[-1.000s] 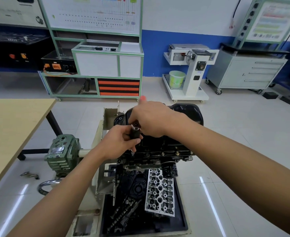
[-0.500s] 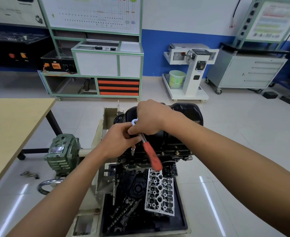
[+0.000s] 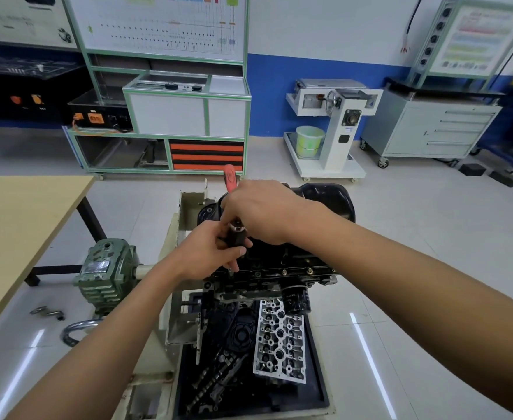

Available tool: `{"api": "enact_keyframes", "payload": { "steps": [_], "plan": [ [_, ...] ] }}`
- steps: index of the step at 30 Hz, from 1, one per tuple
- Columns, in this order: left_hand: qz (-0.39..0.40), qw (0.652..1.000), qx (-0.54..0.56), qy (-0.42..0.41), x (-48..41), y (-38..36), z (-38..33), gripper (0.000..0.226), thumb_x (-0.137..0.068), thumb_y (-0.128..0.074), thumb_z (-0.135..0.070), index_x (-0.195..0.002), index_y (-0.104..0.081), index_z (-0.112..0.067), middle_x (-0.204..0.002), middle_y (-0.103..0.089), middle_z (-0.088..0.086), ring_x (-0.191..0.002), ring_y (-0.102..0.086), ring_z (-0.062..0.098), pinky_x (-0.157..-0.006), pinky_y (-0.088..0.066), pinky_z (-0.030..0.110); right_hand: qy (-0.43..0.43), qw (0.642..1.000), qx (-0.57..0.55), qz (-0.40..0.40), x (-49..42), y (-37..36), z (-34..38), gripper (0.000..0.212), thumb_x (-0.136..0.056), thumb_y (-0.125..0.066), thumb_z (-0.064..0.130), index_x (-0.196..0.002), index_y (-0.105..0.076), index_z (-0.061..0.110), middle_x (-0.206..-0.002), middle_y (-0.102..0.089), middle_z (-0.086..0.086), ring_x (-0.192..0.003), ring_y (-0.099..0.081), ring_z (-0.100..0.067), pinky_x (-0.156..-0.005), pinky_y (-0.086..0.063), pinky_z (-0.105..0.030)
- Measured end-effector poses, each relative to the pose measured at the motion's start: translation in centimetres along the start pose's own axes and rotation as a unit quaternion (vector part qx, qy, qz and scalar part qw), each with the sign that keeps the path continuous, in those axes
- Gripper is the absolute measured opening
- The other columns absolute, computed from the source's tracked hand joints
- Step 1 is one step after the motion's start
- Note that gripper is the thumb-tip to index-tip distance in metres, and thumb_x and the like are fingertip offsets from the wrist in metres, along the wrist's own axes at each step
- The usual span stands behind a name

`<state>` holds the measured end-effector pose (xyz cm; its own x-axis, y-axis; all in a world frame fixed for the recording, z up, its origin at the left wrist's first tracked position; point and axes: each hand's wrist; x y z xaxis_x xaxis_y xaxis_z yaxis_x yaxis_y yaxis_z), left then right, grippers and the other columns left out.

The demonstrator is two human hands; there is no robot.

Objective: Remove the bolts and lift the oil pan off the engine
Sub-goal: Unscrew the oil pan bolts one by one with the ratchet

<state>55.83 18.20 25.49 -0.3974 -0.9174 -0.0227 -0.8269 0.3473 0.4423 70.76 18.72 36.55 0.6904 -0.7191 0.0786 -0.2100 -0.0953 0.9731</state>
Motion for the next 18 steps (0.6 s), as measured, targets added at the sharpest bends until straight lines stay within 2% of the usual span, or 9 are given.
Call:
{"api": "enact_keyframes", "payload": {
  "steps": [2,3,5,7,8,9,12,15,18],
  "plan": [
    [-0.008,1.0,0.014,0.005,0.1,0.0,0.1,0.01,-0.096,-0.068,-0.004,-0.105,-0.068,-0.007,-0.077,-0.076,-0.014,-0.072,-0.075,0.025,-0.069,-0.06,0.025,0.002,1.0,-0.023,0.003,0.0,-0.1,-0.2,0.042,-0.08,-0.066,0.002,-0.109,-0.074,0.032,-0.102,-0.066,0.003,-0.092,-0.063,-0.025,-0.066,-0.056,-0.04],
    [-0.014,1.0,0.021,0.007,0.1,0.0,0.2,0.01,-0.095,-0.069,-0.004,-0.104,-0.069,-0.007,-0.077,-0.076,-0.012,-0.071,-0.075,0.024,-0.069,-0.06,0.025,-0.01,0.999,-0.035,0.001,0.0,-0.2,-0.3,0.038,-0.08,-0.065,0.003,-0.105,-0.074,0.029,-0.1,-0.062,0.002,-0.085,-0.063,-0.026,-0.061,-0.054,-0.038],
    [-0.031,0.999,0.029,0.008,0.1,-0.1,0.4,0.009,-0.093,-0.071,-0.004,-0.101,-0.07,-0.007,-0.077,-0.076,-0.009,-0.069,-0.074,0.023,-0.07,-0.06,0.025,-0.043,0.998,-0.049,-0.013,0.0,-0.3,-0.3,0.027,-0.08,-0.066,0.008,-0.098,-0.072,0.027,-0.089,-0.051,0.001,-0.072,-0.058,-0.024,-0.055,-0.043,-0.032],
    [-0.05,0.998,0.033,0.005,0.1,-0.2,0.7,0.008,-0.09,-0.075,-0.005,-0.096,-0.072,-0.009,-0.078,-0.076,-0.005,-0.068,-0.073,0.024,-0.07,-0.06,0.028,-0.082,0.995,-0.057,-0.026,-0.1,-0.3,-0.2,0.01,-0.081,-0.066,0.017,-0.088,-0.065,0.024,-0.076,-0.043,0.005,-0.068,-0.051,-0.022,-0.055,-0.037,-0.029],
    [-0.058,0.998,0.034,0.004,0.0,-0.2,0.9,0.008,-0.089,-0.077,-0.006,-0.094,-0.072,-0.01,-0.078,-0.076,-0.003,-0.067,-0.073,0.024,-0.07,-0.06,0.027,-0.096,0.993,-0.064,-0.027,-0.1,-0.2,-0.2,0.011,-0.081,-0.066,0.022,-0.077,-0.057,0.021,-0.073,-0.042,0.005,-0.064,-0.05,-0.021,-0.052,-0.034,-0.027],
    [-0.063,0.997,0.035,0.002,0.0,-0.3,1.0,0.008,-0.088,-0.078,-0.007,-0.092,-0.073,-0.01,-0.079,-0.076,-0.001,-0.066,-0.072,0.023,-0.069,-0.059,0.027,-0.111,0.991,-0.072,-0.02,-0.1,-0.2,-0.2,0.021,-0.079,-0.068,0.027,-0.07,-0.051,0.019,-0.069,-0.046,0.004,-0.059,-0.049,-0.017,-0.05,-0.031,-0.026],
    [-0.071,0.997,0.017,-0.017,-0.1,-0.5,1.2,0.007,-0.086,-0.081,-0.011,-0.088,-0.075,-0.014,-0.076,-0.075,0.003,-0.065,-0.07,0.022,-0.065,-0.057,0.029,-0.157,0.977,-0.141,0.022,-0.2,-0.5,-0.2,0.035,-0.073,-0.068,0.049,-0.059,-0.061,0.018,-0.05,-0.062,0.006,-0.055,-0.056,-0.008,-0.048,-0.036,-0.025],
    [-0.091,0.995,0.029,-0.028,-0.1,-0.7,1.2,0.019,-0.083,-0.084,-0.014,-0.082,-0.079,-0.032,-0.076,-0.076,0.0,-0.066,-0.069,0.015,-0.065,-0.055,0.031,-0.188,0.957,-0.217,0.047,-0.2,-1.0,0.3,0.054,-0.081,-0.054,0.065,-0.06,-0.069,0.017,-0.046,-0.064,0.01,-0.064,-0.063,-0.002,-0.058,-0.047,-0.028],
    [-0.093,0.994,0.03,-0.039,-0.1,-0.7,1.2,0.017,-0.084,-0.083,-0.012,-0.085,-0.08,-0.028,-0.078,-0.076,-0.003,-0.067,-0.069,0.013,-0.064,-0.056,0.029,-0.187,0.957,-0.22,0.038,-0.3,-0.7,0.5,0.052,-0.083,-0.058,0.06,-0.065,-0.072,0.014,-0.048,-0.066,0.008,-0.068,-0.065,-0.008,-0.062,-0.052,-0.031]
  ]
}}
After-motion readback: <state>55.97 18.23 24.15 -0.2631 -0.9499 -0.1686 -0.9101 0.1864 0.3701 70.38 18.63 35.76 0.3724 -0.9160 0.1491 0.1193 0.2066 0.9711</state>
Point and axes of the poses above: each hand's wrist, its own x-axis away from the middle knuckle, its own y-axis out of the back of the hand, z = x × y
